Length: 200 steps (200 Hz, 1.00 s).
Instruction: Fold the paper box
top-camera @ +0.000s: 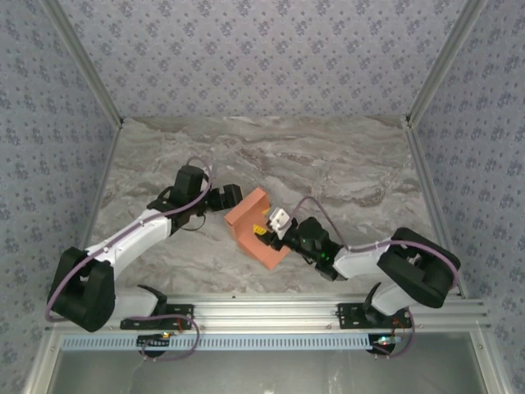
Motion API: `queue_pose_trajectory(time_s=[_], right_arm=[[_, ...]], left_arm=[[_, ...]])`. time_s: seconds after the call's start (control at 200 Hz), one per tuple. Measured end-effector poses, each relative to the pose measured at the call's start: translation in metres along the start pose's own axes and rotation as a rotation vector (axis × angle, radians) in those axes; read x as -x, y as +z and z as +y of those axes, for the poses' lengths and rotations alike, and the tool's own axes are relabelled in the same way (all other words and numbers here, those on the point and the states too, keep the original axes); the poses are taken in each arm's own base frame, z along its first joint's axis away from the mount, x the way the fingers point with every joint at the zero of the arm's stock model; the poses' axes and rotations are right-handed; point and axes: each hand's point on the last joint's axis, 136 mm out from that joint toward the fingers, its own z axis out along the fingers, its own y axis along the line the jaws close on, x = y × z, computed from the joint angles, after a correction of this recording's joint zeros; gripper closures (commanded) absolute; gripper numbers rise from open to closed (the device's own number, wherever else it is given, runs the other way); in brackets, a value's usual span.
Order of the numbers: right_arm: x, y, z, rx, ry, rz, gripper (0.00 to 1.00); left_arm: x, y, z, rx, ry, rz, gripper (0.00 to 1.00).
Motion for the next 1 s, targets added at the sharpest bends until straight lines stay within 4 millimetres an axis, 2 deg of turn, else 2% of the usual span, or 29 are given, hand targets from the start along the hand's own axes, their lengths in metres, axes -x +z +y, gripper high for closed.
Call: queue_pose_trajectory(time_s=[0.1, 0.215, 0.325, 0.395, 0.515, 0.71, 0.775, 0.999], right_arm=[[-0.003, 0.003, 0.03, 0.061, -0.011, 0.004, 0.49], [-0.026, 0.017, 0.048, 0.089, -0.008, 0.051, 0.47], [-0.053, 0.029, 0.051, 0.08, -0.006, 0.11, 0.48], [-0.059, 0.036, 0.051, 0.073, -0.008, 0.119, 0.49], [-0.049, 0.046, 0.049, 0.062, -0.004, 0.084, 0.5], [-0.028, 0.06, 0.041, 0.038, -0.005, 0.008, 0.6], [-0.031, 0.064, 0.042, 0.037, -0.012, 0.005, 0.64], [-0.052, 0.068, 0.043, 0.029, -0.019, 0.032, 0.66]], left_arm=[[-0.015, 0.002, 0.01, 0.024, -0.003, 0.044, 0.1], [-0.027, 0.004, 0.018, 0.043, -0.007, 0.081, 0.11], [-0.031, 0.005, 0.02, 0.049, -0.004, 0.097, 0.16], [-0.035, 0.005, 0.023, 0.057, -0.001, 0.113, 0.2], [-0.036, 0.005, 0.024, 0.058, 0.01, 0.115, 0.29], [-0.034, 0.0, 0.029, 0.062, 0.009, 0.098, 0.3], [-0.034, -0.002, 0.032, 0.066, 0.005, 0.094, 0.3], [-0.039, -0.002, 0.032, 0.042, -0.042, 0.084, 0.32]])
